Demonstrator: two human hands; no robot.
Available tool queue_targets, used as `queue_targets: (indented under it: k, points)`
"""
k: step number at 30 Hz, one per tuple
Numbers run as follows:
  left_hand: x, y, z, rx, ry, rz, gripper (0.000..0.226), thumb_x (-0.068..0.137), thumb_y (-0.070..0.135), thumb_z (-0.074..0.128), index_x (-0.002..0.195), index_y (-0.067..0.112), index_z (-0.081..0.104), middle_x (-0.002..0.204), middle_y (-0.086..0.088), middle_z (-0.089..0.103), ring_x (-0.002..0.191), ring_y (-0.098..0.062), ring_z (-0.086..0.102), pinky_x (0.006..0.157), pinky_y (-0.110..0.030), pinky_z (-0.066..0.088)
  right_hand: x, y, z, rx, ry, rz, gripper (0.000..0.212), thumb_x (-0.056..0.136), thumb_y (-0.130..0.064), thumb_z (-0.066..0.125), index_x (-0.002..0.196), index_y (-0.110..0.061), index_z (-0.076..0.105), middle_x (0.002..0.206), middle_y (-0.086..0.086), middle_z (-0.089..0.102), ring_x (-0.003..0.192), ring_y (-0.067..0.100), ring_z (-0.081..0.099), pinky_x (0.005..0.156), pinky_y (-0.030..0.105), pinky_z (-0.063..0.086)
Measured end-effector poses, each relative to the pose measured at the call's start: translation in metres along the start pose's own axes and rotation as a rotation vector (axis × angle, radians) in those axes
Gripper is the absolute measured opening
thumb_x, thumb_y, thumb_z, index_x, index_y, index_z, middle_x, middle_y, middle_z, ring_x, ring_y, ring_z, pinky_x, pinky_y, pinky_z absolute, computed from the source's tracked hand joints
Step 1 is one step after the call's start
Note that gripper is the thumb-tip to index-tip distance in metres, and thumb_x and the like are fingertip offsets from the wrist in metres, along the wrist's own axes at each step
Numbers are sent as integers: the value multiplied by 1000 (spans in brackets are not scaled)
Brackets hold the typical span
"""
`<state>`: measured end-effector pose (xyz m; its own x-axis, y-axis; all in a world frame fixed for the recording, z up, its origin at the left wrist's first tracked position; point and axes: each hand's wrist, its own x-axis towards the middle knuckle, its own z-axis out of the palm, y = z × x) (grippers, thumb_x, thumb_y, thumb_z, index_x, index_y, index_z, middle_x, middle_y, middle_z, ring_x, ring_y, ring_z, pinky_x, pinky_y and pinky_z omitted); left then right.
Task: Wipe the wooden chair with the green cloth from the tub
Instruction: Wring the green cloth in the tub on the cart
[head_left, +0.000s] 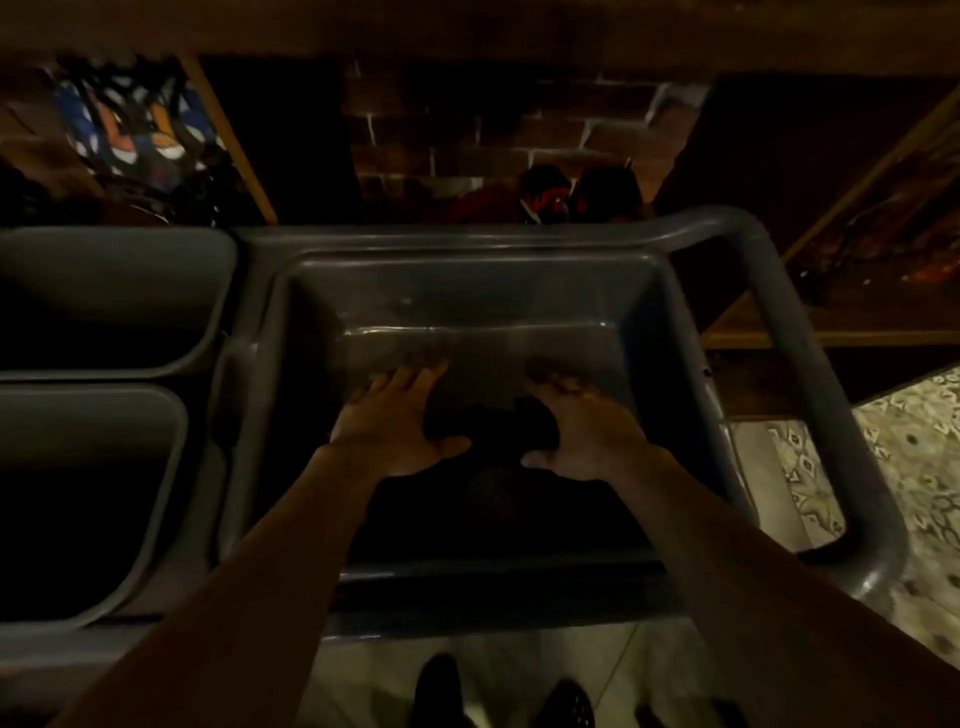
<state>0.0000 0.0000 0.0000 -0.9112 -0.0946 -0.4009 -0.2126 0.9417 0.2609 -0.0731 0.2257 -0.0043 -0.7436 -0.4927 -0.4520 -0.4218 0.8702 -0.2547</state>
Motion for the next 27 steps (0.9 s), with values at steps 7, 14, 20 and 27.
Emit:
queue_targets:
  k: [7, 14, 20, 27]
  points:
    - [27, 1, 49, -1, -169, 32, 110, 74, 62, 72, 155, 41, 1, 166, 5, 6, 151, -24, 9, 116, -52, 28, 25, 11, 38, -34, -96, 13, 103, 78, -48, 78, 158, -35, 14, 166, 5, 19, 150, 33, 20, 117, 49, 31]
    - [33, 9, 65, 80, -120, 88, 84, 84, 43, 68, 152, 43, 19, 151, 2, 44, 130, -29, 50, 98, -45, 46, 38, 14, 53, 15, -49, -4, 86, 85, -21, 72, 155, -34, 26, 156, 10, 37, 135, 39, 45, 105, 50, 45]
    - [33, 17, 65, 26, -68, 82, 51, 89, 30, 61, 136, 37, 44, 132, -1, 60, 114, -31, 61, 90, -44, 50, 32, 13, 53, 95, 63, -41, 38, 89, -26, 60, 127, -29, 56, 122, 10, 63, 110, 40, 63, 89, 46, 52]
    - [21, 26, 43, 1, 24, 80, 36, 91, 27, 58, 125, 36, 52, 123, 3, 65, 107, -27, 64, 81, -36, 44, 17, 6, 28, 149, 121, -51, 39, 84, -17, 63, 121, -31, 61, 118, 7, 64, 106, 37, 64, 88, 43, 53]
